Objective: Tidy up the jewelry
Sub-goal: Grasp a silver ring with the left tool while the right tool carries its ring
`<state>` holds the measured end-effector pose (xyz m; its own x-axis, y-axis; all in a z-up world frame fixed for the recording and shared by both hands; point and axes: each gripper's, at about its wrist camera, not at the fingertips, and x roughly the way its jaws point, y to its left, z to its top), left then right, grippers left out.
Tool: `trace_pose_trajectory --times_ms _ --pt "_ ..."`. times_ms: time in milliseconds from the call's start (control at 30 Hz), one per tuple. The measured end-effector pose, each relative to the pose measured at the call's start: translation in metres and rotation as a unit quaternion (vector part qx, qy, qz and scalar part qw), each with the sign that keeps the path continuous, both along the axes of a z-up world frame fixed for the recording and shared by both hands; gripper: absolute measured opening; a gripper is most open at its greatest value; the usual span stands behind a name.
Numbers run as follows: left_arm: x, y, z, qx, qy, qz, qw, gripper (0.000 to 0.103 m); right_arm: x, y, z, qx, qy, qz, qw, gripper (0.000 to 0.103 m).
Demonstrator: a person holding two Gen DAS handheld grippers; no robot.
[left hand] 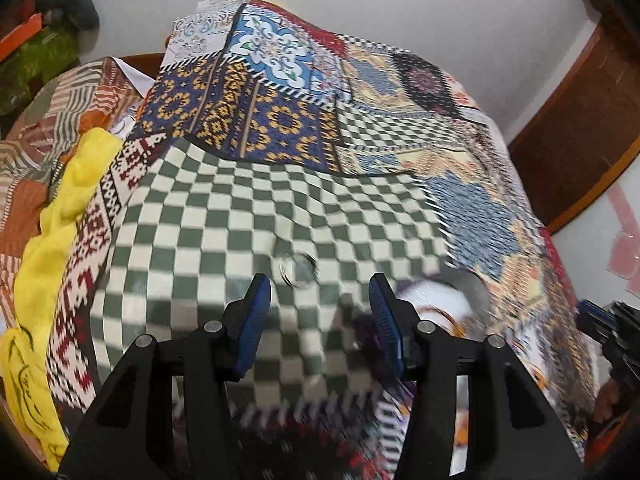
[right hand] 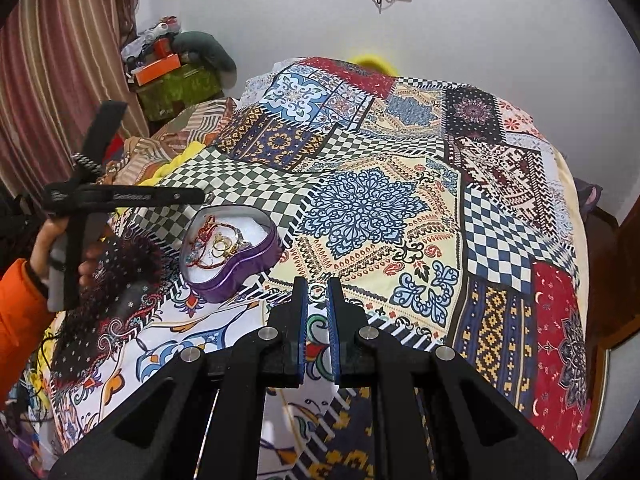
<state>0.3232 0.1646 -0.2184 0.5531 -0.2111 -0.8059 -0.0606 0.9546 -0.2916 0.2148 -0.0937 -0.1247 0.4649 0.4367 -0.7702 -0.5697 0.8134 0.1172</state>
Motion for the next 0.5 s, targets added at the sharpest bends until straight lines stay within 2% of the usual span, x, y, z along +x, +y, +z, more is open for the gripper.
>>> trace_pose_trajectory --times_ms 200,333,433,500 --pt "0.012 -0.002 -0.013 0.04 0.003 -0.006 0.9992 0.033 0.004 -0.003 -0.004 0.008 0.008 0.002 1.0 0.008" --pt "0.011 -0.014 -0.02 0.082 -0.001 -0.018 0.9965 0.03 0.004 -0.003 -0.005 0.008 0.008 0.002 1.0 0.008" --pt "0.009 -0.013 -0.021 0.092 0.001 -0.018 0.9956 0.021 0.003 -0.002 -0.005 0.004 0.006 0.003 1.0 0.008" --pt "0.005 -0.012 -0.02 0.091 -0.001 -0.022 0.9956 0.021 0.004 0.0 -0.005 0.001 0.003 0.004 1.0 0.008"
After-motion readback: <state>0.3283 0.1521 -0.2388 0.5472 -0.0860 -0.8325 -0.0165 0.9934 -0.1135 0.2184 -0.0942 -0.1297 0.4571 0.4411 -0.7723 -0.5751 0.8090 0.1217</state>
